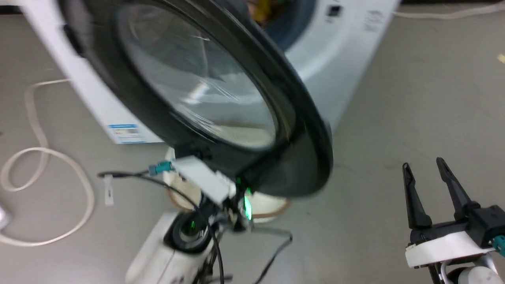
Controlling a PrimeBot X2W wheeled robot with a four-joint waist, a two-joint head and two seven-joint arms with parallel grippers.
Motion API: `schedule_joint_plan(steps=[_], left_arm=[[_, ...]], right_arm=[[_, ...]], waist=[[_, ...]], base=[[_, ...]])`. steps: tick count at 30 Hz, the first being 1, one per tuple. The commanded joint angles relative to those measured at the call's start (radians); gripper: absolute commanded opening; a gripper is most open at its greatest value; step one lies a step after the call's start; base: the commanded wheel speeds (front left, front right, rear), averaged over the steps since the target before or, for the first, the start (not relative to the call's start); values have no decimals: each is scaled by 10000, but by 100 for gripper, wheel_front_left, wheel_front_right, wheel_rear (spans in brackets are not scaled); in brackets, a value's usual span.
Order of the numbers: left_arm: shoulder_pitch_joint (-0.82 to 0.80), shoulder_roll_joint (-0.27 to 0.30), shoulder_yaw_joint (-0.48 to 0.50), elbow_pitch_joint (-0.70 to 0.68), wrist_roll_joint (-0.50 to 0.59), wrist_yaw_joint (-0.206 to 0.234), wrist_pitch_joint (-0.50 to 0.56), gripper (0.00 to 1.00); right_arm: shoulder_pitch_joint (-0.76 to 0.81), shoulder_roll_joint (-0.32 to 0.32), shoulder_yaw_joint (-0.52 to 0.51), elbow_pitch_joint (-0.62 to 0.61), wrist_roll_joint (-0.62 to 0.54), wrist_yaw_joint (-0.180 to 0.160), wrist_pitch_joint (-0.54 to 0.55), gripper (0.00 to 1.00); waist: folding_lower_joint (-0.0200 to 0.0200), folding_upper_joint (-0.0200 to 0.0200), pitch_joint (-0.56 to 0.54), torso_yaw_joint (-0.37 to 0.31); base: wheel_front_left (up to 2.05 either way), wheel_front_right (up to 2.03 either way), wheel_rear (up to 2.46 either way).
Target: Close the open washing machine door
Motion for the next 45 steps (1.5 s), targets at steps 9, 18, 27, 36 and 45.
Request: schedule_joint_plan(steps=[9, 18, 27, 36, 45], left_arm=[[-3008, 2, -840, 2444, -864, -319, -3189, 0], [-4443, 1, -1602, 3780, -1581, -414, -4824, 0], [-2660, 391, -1687, 2293, -58, -418, -5044, 0], [147, 2322, -1016, 563, 5320, -419, -6459, 100], [2979, 1535, 1945, -1679, 13394, 115, -6468, 100]], right_arm=[[-329, 41, 255, 292, 691, 6, -44, 100], [-370, 42, 433, 376, 870, 6, -44, 100], [40, 42, 257, 95, 515, 6, -44, 100], [716, 43, 378, -336, 382, 6, -44, 100], [1169, -92, 856, -745, 385, 6, -44, 100]], waist=[[-1, -1, 1282, -2089], [-1, -1, 1128, -1901], [-1, -1, -63, -555], [-1, -1, -1260, 751], [-1, -1, -1683, 1585]], base=[[0, 0, 0], [0, 0, 0], [0, 0, 0], [0, 0, 0], [0, 0, 0]])
